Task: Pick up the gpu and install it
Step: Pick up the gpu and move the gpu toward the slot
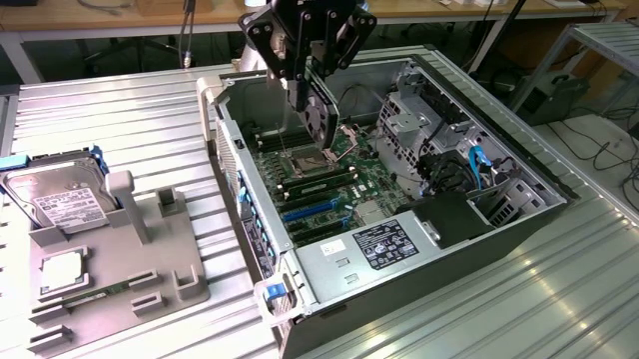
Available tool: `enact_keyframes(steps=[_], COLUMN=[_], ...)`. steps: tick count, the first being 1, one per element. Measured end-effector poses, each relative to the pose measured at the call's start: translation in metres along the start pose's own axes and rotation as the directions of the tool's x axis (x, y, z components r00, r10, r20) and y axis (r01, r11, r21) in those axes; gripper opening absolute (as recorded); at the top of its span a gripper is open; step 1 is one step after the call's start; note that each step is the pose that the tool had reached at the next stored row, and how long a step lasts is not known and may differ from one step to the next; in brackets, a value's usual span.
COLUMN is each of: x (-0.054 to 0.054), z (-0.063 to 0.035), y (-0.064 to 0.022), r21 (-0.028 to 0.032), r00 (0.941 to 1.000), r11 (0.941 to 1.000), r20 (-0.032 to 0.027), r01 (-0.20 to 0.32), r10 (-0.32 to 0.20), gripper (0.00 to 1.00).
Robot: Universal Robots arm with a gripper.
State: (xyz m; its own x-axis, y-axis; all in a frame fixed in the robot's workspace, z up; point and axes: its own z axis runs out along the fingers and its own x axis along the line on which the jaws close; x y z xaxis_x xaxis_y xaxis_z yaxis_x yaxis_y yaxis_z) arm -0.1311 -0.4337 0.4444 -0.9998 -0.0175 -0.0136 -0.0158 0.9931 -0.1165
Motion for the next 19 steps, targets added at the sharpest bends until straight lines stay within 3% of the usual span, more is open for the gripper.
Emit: enact_keyframes(steps=[3, 19], x=[-0.008, -0.017], z=[0.0004, 0.0009], y=[-0.0001, -0.0002], r21=[0.0000, 0.0000], r00=[1.0000, 1.0000], r11=[1.0000, 1.0000], r20=[0.0000, 0.0000], r01=[0.000, 0.000], r10=[0.000, 0.000], gripper=[0.28, 0.28])
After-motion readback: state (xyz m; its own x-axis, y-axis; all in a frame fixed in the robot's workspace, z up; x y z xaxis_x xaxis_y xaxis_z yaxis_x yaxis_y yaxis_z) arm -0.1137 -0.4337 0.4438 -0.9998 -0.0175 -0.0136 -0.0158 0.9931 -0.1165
